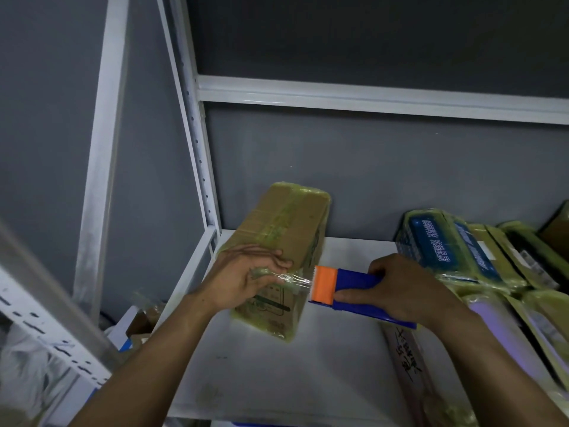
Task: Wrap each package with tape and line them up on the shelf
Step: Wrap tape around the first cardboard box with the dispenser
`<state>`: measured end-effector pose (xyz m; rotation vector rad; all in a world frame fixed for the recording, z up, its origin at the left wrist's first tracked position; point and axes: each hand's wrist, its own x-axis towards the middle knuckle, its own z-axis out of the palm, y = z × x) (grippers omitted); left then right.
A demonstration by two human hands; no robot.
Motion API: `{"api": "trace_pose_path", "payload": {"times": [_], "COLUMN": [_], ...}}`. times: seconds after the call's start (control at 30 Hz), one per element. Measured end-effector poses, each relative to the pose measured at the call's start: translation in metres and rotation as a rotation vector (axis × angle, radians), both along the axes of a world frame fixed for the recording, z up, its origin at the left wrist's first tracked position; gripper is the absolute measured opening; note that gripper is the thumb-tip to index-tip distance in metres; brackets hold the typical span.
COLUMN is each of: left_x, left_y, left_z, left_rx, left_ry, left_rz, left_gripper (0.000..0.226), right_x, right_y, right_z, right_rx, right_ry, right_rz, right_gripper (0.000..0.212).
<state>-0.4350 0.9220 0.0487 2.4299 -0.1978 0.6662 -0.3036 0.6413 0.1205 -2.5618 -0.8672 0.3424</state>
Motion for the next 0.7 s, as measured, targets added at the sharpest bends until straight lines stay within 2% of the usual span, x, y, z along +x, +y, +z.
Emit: {"api": "trace_pose_path", "payload": {"times": [0.27,0.4,0.57,0.7], "left_x": [-0.003,-0.001,0.002,0.001], "left_y": [0.009,0.007,0.003,-0.005], "left_z": [-0.005,-0.009,-0.008,-0.01], "left_rx": [-0.091,-0.087,-0.05,0.051], "left_ry": [-0.041,-0.049,-0.029,-0.05], "left_rz": [0.0,0.007,0.021,0.059], "left_gripper": [0.02,0.022,0.024,0.025], "right_x": [0.005,0.008,0.011,0.014], "right_y": [-0.017,-0.017,-0.006,0.008], "right_z": [0.001,-0.009,-0.027,-0.038], "right_rx": [0.007,-0.009,-0.044,-0.1], "right_ry": [-0.008,-0.048,-0.061,-0.073], "right_rz": [-0.051,-0.062,-0.071,-0.077], "right_gripper": [0.083,0.091,0.11,0.107]}}
